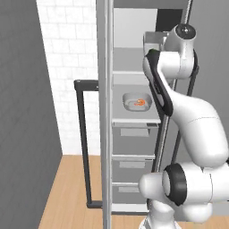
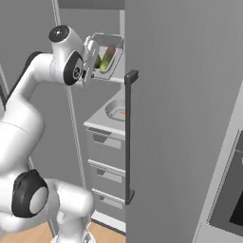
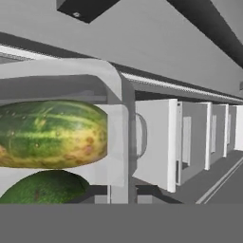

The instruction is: Take the meat container that has the shrimp and place it on the second highest rack of the freezer. Then take the vegetable container that has the cucumber and avocado and place it on the highest rack of the freezer.

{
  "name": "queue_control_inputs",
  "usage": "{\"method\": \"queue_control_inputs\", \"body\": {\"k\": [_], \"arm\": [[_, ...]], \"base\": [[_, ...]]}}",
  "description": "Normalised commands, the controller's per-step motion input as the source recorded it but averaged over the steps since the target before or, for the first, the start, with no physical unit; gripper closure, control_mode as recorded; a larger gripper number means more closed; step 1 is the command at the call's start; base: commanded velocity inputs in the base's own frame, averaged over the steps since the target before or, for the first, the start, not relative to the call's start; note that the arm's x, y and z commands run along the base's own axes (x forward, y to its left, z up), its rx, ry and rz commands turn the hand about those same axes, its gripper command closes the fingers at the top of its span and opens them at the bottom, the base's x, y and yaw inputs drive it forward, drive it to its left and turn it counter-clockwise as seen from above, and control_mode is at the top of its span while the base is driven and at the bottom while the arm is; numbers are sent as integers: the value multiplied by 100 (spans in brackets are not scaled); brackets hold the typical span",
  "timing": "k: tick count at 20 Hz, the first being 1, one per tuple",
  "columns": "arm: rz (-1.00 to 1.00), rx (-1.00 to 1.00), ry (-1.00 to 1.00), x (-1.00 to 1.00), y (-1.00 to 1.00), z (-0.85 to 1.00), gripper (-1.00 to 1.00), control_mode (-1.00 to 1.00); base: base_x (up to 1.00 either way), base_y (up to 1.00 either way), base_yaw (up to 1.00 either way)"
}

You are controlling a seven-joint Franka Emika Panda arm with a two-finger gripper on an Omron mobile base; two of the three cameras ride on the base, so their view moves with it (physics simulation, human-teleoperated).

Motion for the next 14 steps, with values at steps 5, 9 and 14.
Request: {"method": "queue_control_inputs", "body": {"k": [5,9,14], "arm": [[1,0,0,69,-25,-2,100,-100],[1,0,0,57,-26,-14,100,-100],[0,0,0,40,-20,-37,100,-100]], "base": [[0,0,0],[0,0,0],[0,0,0]]}}
